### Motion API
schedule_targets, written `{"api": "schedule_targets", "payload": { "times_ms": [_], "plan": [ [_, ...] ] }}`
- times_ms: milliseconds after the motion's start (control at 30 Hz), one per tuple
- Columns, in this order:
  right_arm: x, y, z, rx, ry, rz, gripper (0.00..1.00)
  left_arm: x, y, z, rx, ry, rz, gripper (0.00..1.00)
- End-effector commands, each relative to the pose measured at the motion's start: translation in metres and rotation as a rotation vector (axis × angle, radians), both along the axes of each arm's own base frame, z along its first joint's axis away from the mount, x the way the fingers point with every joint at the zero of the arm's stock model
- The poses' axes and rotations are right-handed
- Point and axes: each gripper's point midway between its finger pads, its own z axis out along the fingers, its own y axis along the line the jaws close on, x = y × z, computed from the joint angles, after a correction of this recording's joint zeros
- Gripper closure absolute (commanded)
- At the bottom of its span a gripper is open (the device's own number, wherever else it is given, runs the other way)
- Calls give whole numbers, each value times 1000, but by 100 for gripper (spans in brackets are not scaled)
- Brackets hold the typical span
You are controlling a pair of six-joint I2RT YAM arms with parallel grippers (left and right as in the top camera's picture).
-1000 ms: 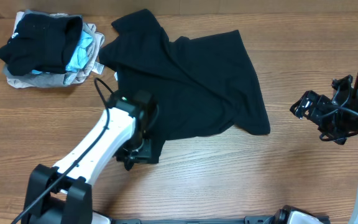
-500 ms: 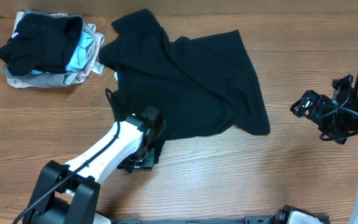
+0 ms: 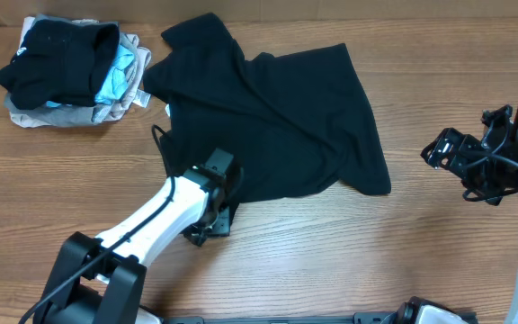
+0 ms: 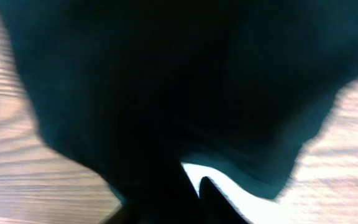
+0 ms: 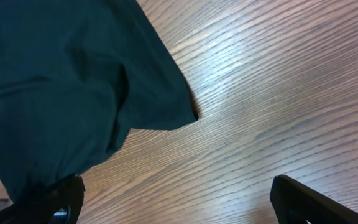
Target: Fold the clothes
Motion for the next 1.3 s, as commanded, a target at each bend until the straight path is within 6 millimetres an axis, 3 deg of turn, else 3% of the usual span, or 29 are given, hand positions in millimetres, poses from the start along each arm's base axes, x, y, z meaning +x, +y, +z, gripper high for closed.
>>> {"api": "schedule_targets", "payload": {
  "times_ms": [0, 100, 200, 300, 400, 567, 800, 933, 1133, 1267],
  "plan": [
    [3, 2, 1, 0, -13, 9, 0, -21, -9, -7, -26, 49, -23, 92],
    [3, 2, 1, -1, -14, 9, 1, -22, 2, -5, 24, 49, -5, 96],
    [3, 2, 1, -1, -13, 9, 2, -11, 3, 11, 15, 34, 23, 96],
    [3, 2, 0, 1, -8, 8, 4, 9, 1, 48, -8, -23, 40, 96],
    [5, 1, -4, 9, 8, 1, 7, 25, 1, 97, -25, -131, 44, 96],
    [12, -1, -20, 32, 59, -15, 12, 29, 2, 141, -54, -224, 45, 96],
    [20, 18, -66, 75, 188, 51, 23, 17, 11, 152, -38, -220, 46, 96],
    [22, 38, -96, 100, 239, 85, 23, 19, 9, 177, -71, -282, 48, 96],
    [25, 56, -120, 102, 263, 117, 28, 20, 17, 207, -76, -379, 54, 96],
    [24, 62, -137, 104, 271, 97, 32, 21, 20, 208, -60, -392, 56, 96]
  ]
}}
